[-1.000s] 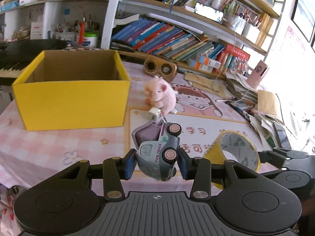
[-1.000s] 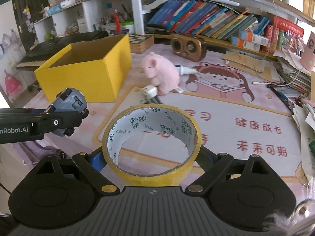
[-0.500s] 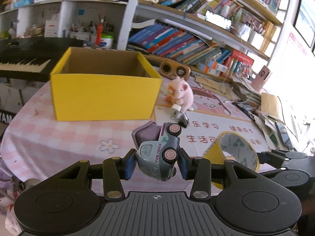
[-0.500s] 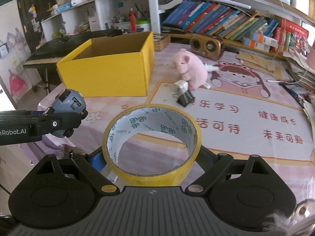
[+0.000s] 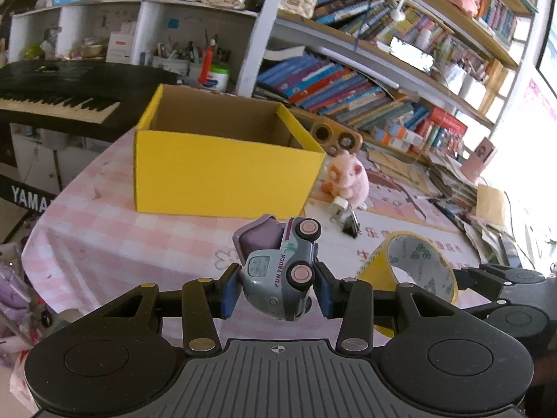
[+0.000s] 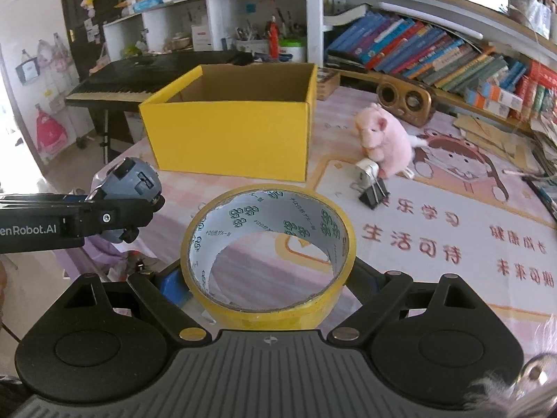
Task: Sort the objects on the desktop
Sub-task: 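Carry the tape roll and toy car with both tools over the yellow box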
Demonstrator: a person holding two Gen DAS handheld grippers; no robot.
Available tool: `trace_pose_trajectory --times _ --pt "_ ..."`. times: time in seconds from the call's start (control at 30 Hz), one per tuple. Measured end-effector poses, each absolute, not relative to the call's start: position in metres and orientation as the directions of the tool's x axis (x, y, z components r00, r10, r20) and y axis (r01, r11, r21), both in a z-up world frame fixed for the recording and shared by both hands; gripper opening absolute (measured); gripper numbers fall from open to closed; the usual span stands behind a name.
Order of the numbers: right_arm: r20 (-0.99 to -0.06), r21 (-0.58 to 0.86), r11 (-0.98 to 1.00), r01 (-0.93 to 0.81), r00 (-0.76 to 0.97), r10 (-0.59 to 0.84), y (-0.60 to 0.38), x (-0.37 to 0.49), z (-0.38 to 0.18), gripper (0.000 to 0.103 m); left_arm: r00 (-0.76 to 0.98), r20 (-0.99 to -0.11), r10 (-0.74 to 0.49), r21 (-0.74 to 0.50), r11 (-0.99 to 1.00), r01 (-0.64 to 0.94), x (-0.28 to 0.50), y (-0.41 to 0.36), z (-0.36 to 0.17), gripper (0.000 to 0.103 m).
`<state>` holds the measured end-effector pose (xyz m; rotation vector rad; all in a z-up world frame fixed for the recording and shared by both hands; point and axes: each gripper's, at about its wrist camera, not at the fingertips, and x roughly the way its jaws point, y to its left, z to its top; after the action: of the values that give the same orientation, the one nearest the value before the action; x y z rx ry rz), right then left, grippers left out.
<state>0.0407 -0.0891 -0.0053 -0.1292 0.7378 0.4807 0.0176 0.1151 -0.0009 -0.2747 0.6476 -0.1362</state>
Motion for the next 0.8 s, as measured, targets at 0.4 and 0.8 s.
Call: trace_pose_trajectory --times 0.4,0.8 --pt "-0.590 0.003 0.827 -0.563 0.666 0.455 -0.060 0.081 0.016 0.090 0.853 -0.510 -0.113 -0.294 0.954 -0.049 0.052 0.142 0.024 0.042" --pt "-0.492 0.018 0.800 -0.600 0.691 0.530 -0.054 0.163 0.052 0.090 0.895 -0.445 -0.036 -0.256 0.962 -0.089 0.120 0.148 0.046 0.042"
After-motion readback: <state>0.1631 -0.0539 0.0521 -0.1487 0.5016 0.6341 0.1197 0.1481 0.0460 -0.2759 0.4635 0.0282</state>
